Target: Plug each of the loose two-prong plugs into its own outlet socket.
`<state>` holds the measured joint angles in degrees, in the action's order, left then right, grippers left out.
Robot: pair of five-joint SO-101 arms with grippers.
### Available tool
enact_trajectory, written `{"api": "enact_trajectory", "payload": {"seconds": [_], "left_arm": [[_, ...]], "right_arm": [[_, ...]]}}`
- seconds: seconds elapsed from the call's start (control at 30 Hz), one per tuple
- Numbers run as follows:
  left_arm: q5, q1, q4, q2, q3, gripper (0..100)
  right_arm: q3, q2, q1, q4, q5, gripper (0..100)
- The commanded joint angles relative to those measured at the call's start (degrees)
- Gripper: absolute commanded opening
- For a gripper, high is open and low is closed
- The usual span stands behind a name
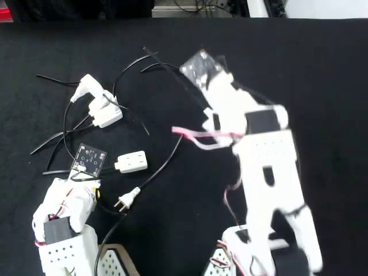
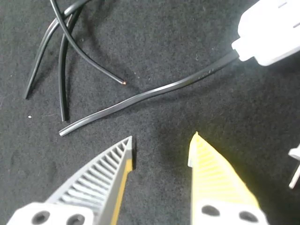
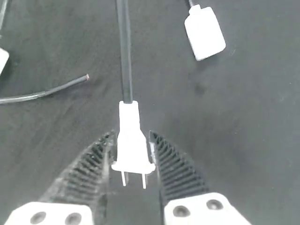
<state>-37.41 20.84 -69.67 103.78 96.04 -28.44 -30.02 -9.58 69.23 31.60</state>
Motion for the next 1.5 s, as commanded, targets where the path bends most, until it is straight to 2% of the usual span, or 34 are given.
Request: {"api": "enact_trajectory", "payload": {"seconds": [0.0,0.07,0.2,0.33,0.57,0.73,0.93,1.2,1.47], "left_arm": [[0.4,0.7,-1.1,0.5,0.0,20],[0.4,0.7,-1.2,0.5,0.0,20],[0.4,0.8,-1.2,0.5,0.0,20],[0.4,0.9,-1.2,0.5,0.0,20],[0.4,0.9,-1.1,0.5,0.0,20],[0.4,0.9,-1.1,0.5,0.0,20],[0.4,0.9,-1.1,0.5,0.0,20],[0.4,0.9,-1.1,0.5,0.0,20],[0.4,0.9,-1.2,0.5,0.0,20]], "right_arm": [[-8.5,-4.8,0.4,-5.9,-0.4,1.2],[-12.3,-2.6,0.4,-8.2,0.0,1.2],[-19.8,5.0,0.2,-20.9,3.1,1.2],[-21.3,13.6,0.2,-28.0,5.5,1.2],[-13.0,29.7,1.5,-27.4,5.2,1.2],[-6.5,35.6,2.5,-21.4,5.6,1.5],[-9.8,33.0,2.5,-25.0,5.7,1.5],[-30.2,13.6,2.5,-40.8,8.5,1.8],[-43.8,-1.5,2.5,-50.3,8.7,16.9]]}}
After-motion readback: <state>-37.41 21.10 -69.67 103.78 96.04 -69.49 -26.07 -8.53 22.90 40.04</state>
